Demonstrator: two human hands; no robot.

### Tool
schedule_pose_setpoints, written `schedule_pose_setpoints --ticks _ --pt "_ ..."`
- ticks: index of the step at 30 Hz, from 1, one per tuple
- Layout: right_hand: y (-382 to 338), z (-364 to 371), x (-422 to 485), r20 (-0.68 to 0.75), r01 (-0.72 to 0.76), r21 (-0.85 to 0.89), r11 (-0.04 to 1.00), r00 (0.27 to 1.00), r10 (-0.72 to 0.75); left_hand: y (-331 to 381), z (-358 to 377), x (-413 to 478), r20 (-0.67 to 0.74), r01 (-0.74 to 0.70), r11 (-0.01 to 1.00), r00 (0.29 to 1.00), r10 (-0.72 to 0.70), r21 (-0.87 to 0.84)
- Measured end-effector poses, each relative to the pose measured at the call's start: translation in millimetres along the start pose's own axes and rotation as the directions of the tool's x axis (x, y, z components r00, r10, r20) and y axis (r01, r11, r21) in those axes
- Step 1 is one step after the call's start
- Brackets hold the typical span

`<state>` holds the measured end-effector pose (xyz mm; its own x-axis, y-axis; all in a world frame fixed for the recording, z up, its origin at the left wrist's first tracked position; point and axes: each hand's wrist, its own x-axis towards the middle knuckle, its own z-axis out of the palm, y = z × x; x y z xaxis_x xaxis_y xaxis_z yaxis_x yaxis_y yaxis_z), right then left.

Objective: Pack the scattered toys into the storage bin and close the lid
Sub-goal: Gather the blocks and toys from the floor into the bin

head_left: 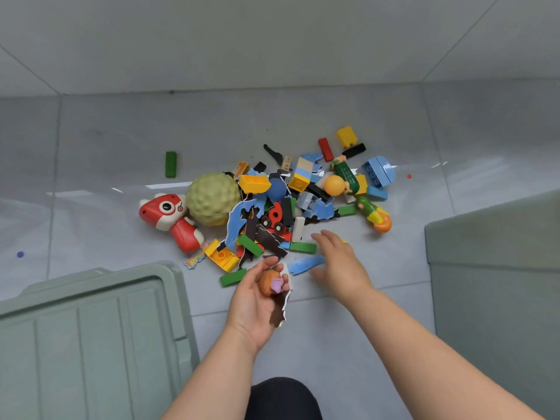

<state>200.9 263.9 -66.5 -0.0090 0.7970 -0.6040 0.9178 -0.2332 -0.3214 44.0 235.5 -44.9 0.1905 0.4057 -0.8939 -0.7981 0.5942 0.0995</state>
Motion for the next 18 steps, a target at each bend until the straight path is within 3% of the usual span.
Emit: schedule_pose_setpoints --ticks 2,4,10,15,18 --pt "-6.8 14.2 7.4 0.03 0.093 -0.172 0.981 0.996 -0.089 0.5 -4.8 -2.0 0.001 -0.008 1.0 1.0 0.008 0.026" --pt "-10.5 19.9 11.2 -0.039 0.116 -0.262 0.958 0.991 -0.13 1.2 -9.7 -2.9 0.006 -0.016 0.999 1.0 0.016 0.036" --pt "1.2 24.6 2.7 -0.123 -0.031 -0.362 0.932 0.992 -0.015 1.7 -21.9 -3.9 -0.007 0.01 1.0 1.0 -0.01 -0.02" --pt "15.5 29.3 -7.2 -0.048 -0.056 -0.281 0.958 0.998 0.045 -3.8 -21.8 -1.6 -0.036 0.024 0.997 0.999 -0.026 -0.067" --pt "15.3 25.1 -6.3 -0.076 -0.179 -0.013 0.984 0.981 0.177 -8.7 -17.0 0.4 -0.043 0.025 0.993 0.999 -0.03 -0.117"
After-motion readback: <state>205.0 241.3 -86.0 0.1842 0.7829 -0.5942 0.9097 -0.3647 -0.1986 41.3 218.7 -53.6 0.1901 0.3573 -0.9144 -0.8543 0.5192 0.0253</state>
